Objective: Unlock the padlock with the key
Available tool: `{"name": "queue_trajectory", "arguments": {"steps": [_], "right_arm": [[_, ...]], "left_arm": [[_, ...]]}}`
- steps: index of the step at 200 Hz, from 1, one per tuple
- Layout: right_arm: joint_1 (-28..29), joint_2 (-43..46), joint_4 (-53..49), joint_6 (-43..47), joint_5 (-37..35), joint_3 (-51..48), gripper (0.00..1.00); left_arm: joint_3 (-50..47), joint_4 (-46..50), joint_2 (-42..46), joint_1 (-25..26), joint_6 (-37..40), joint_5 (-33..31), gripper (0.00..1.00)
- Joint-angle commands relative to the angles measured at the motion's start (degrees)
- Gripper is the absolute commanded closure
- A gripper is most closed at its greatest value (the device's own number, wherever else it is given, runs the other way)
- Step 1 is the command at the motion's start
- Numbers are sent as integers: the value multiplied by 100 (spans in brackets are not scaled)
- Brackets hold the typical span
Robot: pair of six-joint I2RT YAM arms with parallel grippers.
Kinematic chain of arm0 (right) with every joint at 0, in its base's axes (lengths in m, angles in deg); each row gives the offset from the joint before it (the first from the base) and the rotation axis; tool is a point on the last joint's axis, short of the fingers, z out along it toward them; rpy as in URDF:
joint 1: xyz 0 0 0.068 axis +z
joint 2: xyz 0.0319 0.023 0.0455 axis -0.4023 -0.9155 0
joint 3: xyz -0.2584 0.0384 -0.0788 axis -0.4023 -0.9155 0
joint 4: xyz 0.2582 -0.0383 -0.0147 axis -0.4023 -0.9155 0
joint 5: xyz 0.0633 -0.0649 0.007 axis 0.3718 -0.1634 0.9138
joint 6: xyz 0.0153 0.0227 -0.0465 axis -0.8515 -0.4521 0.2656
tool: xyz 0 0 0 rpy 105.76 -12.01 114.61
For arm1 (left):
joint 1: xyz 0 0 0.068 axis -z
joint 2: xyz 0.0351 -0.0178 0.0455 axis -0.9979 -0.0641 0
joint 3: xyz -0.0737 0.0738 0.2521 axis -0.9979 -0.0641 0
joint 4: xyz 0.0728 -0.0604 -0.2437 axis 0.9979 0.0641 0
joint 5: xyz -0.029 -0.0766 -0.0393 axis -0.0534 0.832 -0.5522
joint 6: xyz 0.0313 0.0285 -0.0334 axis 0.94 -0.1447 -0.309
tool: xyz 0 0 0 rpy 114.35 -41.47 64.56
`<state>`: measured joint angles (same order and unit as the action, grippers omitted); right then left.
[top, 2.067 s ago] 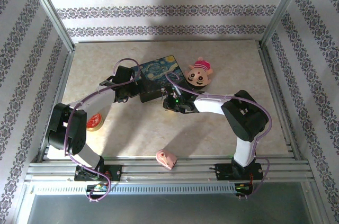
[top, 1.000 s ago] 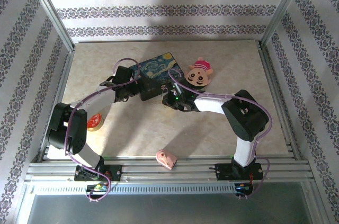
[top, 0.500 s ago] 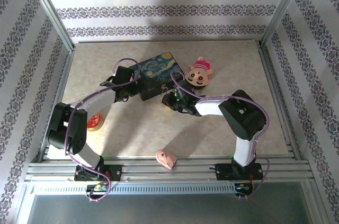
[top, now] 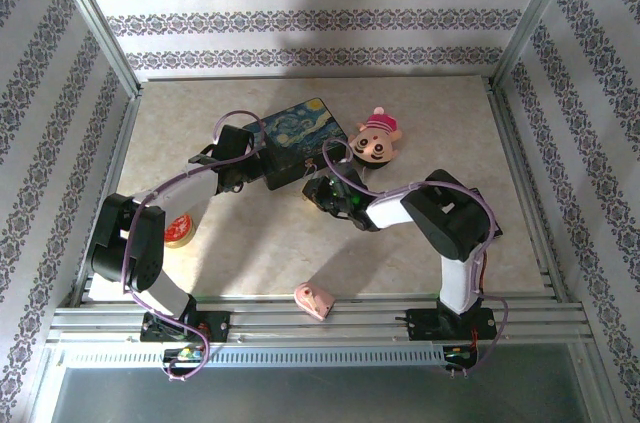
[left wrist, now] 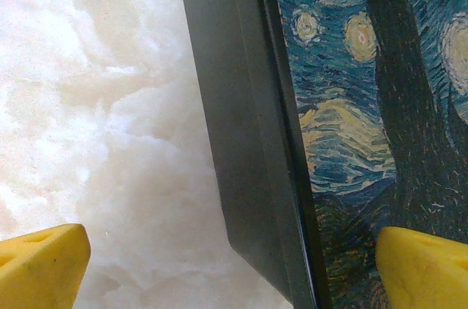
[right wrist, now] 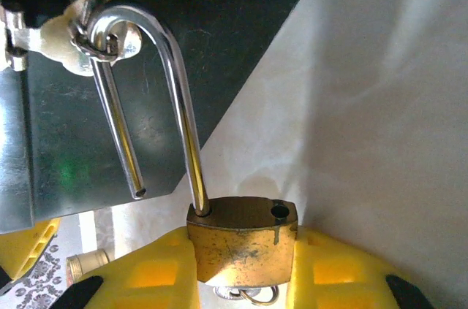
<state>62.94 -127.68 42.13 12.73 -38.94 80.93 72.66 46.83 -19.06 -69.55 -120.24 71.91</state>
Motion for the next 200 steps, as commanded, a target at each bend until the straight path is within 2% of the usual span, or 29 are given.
{"name": "queue_trajectory", "arguments": {"steps": [1, 60, 111, 174, 193, 200], "right_arm": [[41, -121, 328, -250, -371, -95, 100], [326, -82, 278, -280, -471, -151, 100], [693, -33, 369, -409, -755, -300, 100], [936, 29, 718, -724, -1121, -819, 100], [938, 3, 1179, -869, -1284, -1048, 100], [927, -8, 1307, -915, -1341, -1122, 100]], "left_arm": [[-206, 591, -67, -46, 5, -182, 1], [-135, -131, 609, 263, -222, -465, 1], [249, 214, 40, 597, -123, -1015, 1], [-182, 388, -95, 600, -498, -1212, 0], [-328, 410, -111, 604, -597, -1241, 3], [-374, 411, -111, 601, -646, -1249, 7]]}}
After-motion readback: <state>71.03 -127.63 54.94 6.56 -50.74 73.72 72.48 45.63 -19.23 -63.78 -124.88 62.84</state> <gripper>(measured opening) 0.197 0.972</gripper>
